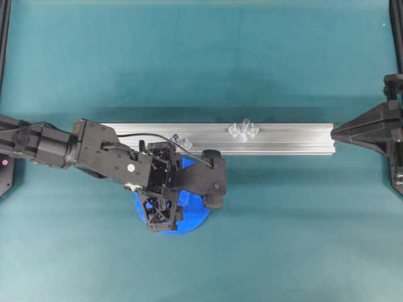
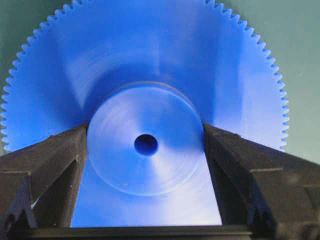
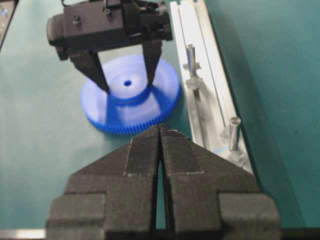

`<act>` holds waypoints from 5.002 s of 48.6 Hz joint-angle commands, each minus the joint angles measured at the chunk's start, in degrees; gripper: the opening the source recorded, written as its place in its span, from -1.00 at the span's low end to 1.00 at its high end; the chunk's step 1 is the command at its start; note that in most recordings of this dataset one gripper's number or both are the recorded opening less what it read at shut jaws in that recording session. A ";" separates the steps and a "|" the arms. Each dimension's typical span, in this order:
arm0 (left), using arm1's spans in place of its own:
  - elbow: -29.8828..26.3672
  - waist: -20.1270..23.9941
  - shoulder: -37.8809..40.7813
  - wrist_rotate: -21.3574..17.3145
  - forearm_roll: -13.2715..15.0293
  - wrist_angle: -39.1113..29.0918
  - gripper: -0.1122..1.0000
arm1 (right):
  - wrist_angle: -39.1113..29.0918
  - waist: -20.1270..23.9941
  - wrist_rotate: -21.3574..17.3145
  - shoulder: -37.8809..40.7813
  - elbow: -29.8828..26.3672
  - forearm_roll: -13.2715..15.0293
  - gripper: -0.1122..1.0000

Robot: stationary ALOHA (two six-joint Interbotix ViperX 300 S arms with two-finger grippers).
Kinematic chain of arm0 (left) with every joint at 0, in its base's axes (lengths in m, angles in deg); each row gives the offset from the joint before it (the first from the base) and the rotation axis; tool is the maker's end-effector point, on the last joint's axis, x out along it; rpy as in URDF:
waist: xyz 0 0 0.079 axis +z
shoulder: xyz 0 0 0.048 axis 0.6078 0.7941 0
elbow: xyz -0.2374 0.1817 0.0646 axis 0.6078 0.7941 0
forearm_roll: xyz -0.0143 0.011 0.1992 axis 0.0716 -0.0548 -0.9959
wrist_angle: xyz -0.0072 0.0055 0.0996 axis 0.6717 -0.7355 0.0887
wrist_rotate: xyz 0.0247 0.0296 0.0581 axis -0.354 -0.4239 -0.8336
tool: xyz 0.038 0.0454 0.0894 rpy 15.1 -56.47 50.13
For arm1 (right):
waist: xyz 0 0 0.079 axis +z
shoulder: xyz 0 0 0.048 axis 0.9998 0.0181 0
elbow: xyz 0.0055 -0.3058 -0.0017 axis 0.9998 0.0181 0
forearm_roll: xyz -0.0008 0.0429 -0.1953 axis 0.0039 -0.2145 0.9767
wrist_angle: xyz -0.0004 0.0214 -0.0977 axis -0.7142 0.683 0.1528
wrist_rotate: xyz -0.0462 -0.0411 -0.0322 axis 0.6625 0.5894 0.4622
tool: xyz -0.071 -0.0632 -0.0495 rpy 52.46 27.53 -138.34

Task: Insert the large gear onto the shaft.
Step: 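Close the left gripper on the blue gear's hub, then lift the gear and carry it toward the right shaft on the rail, then align the gear's center hole with the metal shaft and push it on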

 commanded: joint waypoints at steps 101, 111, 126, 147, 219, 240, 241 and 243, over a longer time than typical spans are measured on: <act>-43.95 12.30 1.14 -17.49 -0.09 -29.97 0.57 | 2.55 -1.49 -0.35 0.18 0.09 0.09 -0.72; -46.41 13.36 4.22 -19.51 -0.09 -30.06 0.57 | 2.55 -1.58 -0.35 -0.62 0.18 0.09 -0.72; -46.23 14.59 6.77 -20.04 -0.09 -28.74 0.57 | 2.37 -1.58 -0.35 -1.76 0.35 0.00 -0.72; -46.23 15.38 11.25 -21.01 -0.09 -25.22 0.57 | 2.37 -1.85 -0.35 -1.76 0.35 0.09 -0.72; -45.88 14.33 16.26 -19.25 0.00 -21.09 0.57 | 2.46 -2.90 -0.35 -2.46 0.97 0.09 -0.72; -42.80 13.27 15.38 -15.38 0.00 -20.74 0.57 | 2.55 -2.99 -0.44 -2.55 1.41 0.09 -0.72; -42.54 13.62 15.29 -15.47 -0.09 -20.74 0.57 | 2.55 -2.90 -0.44 -2.55 1.32 0.00 -0.72; -42.10 14.33 15.12 -15.64 -0.09 -20.74 0.57 | 2.55 -2.90 -0.44 -2.55 1.41 0.09 -0.72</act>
